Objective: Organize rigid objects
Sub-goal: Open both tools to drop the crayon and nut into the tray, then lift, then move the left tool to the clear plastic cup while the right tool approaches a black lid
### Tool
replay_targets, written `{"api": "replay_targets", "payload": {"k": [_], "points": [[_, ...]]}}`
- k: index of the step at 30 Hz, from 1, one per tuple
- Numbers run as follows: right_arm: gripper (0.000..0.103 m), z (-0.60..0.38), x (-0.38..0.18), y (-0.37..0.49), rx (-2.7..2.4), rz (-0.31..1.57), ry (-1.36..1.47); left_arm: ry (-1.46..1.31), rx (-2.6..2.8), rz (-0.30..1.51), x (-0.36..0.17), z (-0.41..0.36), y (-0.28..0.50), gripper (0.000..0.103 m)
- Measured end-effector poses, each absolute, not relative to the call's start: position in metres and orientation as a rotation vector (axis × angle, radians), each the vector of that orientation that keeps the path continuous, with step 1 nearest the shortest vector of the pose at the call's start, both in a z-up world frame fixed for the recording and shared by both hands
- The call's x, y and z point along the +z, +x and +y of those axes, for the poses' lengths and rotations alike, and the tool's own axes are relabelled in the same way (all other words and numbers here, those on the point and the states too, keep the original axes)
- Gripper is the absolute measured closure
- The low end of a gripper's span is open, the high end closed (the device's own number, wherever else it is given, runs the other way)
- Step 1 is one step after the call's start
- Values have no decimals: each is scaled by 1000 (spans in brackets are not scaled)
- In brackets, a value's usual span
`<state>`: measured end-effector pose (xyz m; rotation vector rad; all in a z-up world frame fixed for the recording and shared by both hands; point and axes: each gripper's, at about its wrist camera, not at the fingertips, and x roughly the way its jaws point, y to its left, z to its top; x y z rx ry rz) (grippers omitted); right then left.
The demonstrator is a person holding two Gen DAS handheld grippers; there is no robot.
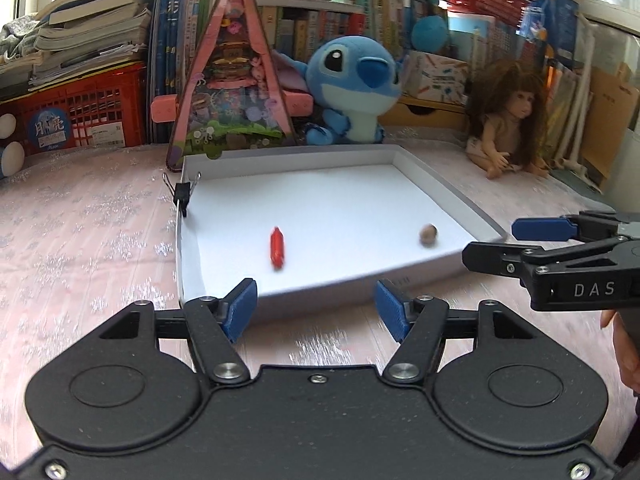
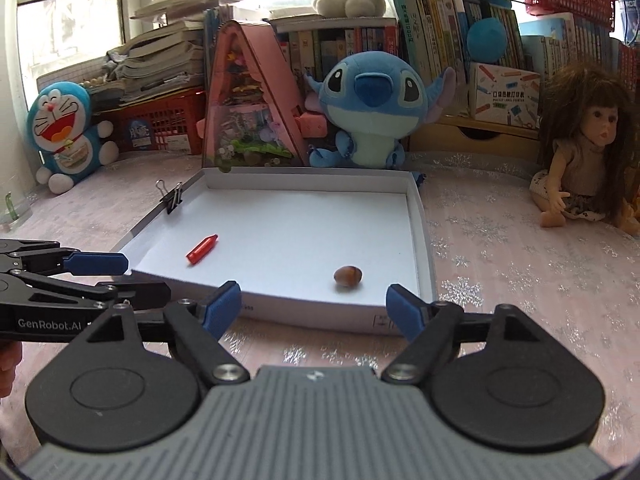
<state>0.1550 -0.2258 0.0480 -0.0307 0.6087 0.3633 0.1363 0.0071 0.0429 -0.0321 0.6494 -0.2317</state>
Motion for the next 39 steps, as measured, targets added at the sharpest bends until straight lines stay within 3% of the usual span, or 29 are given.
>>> {"api": "replay_targets", "payload": {"k": [12, 39], "points": [[15, -228, 36, 96, 340, 518, -107, -32, -271, 604, 34, 11, 73, 31], [15, -260, 2, 9, 287, 381, -106, 7, -194, 546, 9, 39, 11, 31]]}}
